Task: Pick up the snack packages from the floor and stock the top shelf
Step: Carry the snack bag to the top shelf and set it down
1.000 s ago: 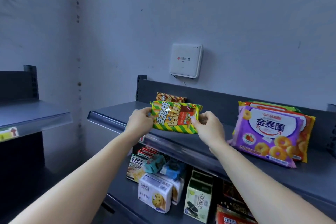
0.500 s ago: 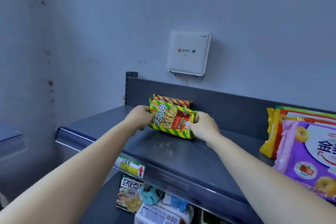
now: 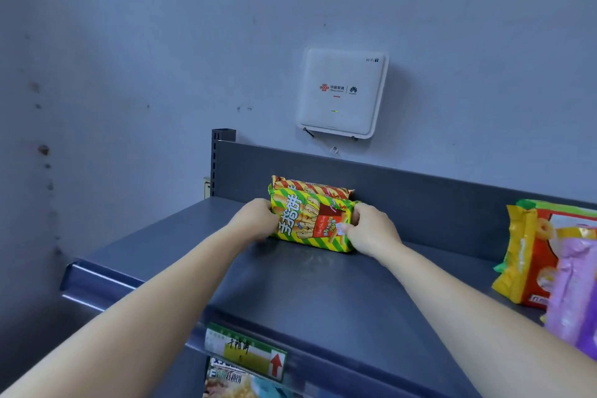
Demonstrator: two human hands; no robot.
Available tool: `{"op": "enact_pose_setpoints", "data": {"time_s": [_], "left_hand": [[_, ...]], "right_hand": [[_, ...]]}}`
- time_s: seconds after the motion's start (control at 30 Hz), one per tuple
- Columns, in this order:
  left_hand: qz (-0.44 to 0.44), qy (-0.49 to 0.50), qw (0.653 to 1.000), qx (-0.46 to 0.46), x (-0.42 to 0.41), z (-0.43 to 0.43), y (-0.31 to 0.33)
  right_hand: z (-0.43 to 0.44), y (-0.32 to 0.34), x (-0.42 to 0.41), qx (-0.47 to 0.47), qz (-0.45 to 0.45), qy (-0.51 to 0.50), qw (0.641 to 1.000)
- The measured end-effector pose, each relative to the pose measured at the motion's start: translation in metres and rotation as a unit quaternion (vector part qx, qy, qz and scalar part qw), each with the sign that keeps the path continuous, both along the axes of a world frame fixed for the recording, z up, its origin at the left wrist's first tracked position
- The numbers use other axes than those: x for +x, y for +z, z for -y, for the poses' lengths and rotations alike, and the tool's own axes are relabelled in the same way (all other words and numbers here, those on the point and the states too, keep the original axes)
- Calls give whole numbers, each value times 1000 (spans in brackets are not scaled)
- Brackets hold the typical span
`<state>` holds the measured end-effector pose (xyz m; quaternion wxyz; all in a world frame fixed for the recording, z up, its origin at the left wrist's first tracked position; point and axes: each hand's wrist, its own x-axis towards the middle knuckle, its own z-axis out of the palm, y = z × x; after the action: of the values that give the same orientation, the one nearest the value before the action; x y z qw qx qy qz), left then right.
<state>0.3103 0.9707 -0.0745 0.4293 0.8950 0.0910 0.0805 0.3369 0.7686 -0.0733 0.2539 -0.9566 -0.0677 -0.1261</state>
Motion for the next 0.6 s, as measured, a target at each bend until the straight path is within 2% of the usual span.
{"op": "enact_pose_setpoints", "data": {"time_s": [0.13, 0.27, 0.4, 0.6], "left_hand": [[7, -23, 1000, 12, -2, -2, -3], [31, -10, 997, 64, -8, -3, -1], [130, -5, 978, 164, -22, 15, 5], [203, -116, 944, 231, -57, 77, 20]], "right_hand": [[-3, 0, -8, 9, -9, -22, 1000], [2, -1, -30, 18, -9, -52, 998], [20, 3, -57, 16, 9, -80, 997], [61, 16, -116, -30, 58, -124, 990]]}}
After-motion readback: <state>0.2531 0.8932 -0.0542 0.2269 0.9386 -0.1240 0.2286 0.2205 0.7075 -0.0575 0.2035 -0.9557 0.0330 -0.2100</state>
